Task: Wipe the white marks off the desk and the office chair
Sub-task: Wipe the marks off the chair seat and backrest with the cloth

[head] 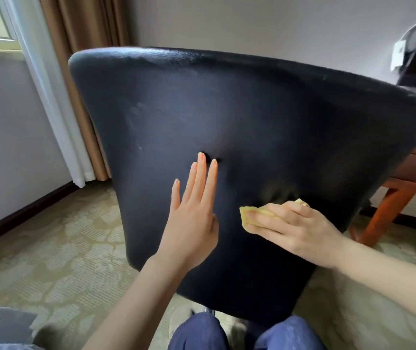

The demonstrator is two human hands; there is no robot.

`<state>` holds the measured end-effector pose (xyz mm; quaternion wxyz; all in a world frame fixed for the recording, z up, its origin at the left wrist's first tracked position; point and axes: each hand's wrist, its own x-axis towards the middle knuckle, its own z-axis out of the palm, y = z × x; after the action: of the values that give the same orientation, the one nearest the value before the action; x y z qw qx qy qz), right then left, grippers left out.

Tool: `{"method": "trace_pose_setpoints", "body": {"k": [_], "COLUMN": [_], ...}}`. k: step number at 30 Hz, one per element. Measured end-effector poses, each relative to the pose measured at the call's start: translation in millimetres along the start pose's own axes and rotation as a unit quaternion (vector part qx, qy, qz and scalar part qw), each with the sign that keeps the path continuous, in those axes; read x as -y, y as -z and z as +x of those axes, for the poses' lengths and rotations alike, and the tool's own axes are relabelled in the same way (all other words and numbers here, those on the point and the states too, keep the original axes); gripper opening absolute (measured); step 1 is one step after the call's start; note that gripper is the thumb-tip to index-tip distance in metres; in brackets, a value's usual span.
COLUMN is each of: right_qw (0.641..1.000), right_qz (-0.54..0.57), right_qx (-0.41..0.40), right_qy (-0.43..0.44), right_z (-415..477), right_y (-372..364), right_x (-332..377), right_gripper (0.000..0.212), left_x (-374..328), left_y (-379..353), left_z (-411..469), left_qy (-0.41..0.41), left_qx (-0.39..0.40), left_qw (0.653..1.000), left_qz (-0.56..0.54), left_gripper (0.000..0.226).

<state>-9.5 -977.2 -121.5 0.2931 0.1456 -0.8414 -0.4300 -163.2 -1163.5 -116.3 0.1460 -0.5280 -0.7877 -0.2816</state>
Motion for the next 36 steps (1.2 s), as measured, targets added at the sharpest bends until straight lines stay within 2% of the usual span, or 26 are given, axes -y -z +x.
{"method": "trace_pose_setpoints", "body": {"k": [6,14,19,21,24,28,31,36], "right_qw": [0.994,0.983,0.982,0.984,0.991,0.985,0.976,0.962], "right_qz": [-0.048,-0.057,-0.048,-0.080,-0.077,-0.088,-0.044,0.008], "right_qx": [-0.062,-0.106,-0.065,-0.031,0.051,0.149,0.201,0.252], "right_qy": [-0.079,-0.138,-0.169,-0.154,-0.092,0.007,0.064,0.110], "right_z": [99,250,337,355,369,366,354,314], "right_y": [15,5,-21,-40,-67,-114,-141,-175], "right_x": [-25,-27,-1,14,42,97,140,203], "right_gripper": [0.051,0.034,0.042,0.054,0.044,0.043,0.041,0.042], "left_x": [30,100,144,158,175,199,215,233], "left_y": [12,30,14,4,-13,-41,-61,-84], "left_z": [-13,-50,-80,-88,-99,-109,-117,-123], "left_qy": [0.034,0.133,0.201,0.224,0.254,0.297,0.324,0.354], "left_qx": [-0.017,-0.053,-0.032,-0.028,-0.021,-0.022,-0.017,-0.009], "left_qw": [0.999,0.990,0.979,0.974,0.966,0.953,0.944,0.932], "left_qz": [-0.012,-0.014,-0.019,-0.024,-0.032,-0.056,-0.069,-0.081], "left_gripper": [0.100,0.097,0.100,0.098,0.094,0.090,0.088,0.086]}}
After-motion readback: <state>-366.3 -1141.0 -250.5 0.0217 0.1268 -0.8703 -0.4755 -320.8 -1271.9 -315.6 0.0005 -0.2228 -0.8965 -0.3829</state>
